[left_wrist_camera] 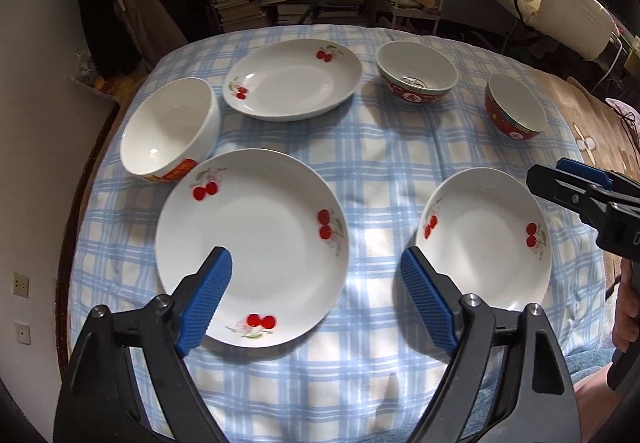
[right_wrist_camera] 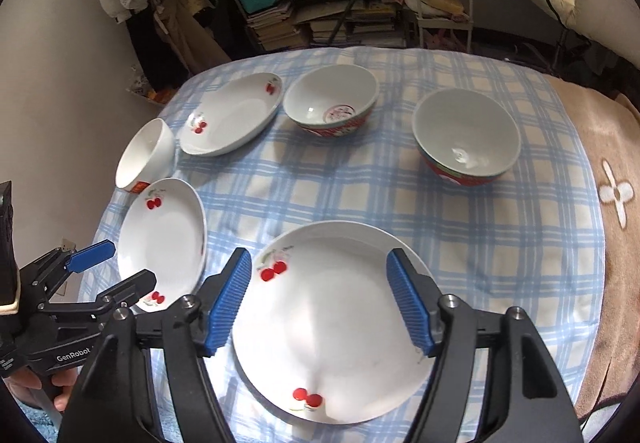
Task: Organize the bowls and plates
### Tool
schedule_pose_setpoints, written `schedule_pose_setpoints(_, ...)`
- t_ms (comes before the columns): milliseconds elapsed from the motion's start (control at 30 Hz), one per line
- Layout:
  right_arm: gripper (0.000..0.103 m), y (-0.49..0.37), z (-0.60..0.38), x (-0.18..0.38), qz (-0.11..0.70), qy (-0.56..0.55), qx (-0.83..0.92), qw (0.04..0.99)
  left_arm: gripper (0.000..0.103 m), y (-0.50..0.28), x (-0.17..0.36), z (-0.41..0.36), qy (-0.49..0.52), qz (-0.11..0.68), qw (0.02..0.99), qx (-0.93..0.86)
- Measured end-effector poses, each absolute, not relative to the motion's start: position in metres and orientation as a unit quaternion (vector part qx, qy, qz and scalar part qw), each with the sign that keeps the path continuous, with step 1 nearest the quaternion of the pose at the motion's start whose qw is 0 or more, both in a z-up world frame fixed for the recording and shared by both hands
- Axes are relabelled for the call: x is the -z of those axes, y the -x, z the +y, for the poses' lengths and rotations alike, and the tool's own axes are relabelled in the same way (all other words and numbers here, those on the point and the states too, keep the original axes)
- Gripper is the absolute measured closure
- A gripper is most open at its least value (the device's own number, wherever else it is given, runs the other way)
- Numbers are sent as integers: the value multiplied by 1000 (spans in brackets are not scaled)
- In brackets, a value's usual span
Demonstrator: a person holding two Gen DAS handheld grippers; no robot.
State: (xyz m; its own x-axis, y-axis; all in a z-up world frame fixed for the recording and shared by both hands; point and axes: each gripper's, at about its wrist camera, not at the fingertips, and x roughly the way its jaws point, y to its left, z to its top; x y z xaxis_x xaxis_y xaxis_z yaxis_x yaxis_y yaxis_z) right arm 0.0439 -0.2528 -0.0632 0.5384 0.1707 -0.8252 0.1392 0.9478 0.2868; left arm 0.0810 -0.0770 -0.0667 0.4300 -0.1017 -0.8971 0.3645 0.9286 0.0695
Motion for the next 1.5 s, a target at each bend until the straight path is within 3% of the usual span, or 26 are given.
schedule_pose_setpoints(67, 7, -48, -239, 58, 469, -158, -15, 869, 13, -84, 63, -64, -126, 513, 840, 125)
schedule_pose_setpoints(133, 4, -53, -229, 53, 464, -158, -20, 872, 12, -87, 59, -53, -121, 513, 842, 114)
schedule_pose_setpoints(833, 4, -102, -150, 62, 474, -131, -55, 869, 11, -135, 76, 31, -75, 532, 841, 64)
schedule_pose_setpoints(1300, 16, -123, -137, 98, 497, -113, -59, 858, 11, -171, 109, 48, -78, 567, 819, 47)
schedule_pose_setpoints(1500, 26, -131, -132, 116, 517, -112, -73, 845, 11, -177, 127, 47, -95, 587, 803, 41)
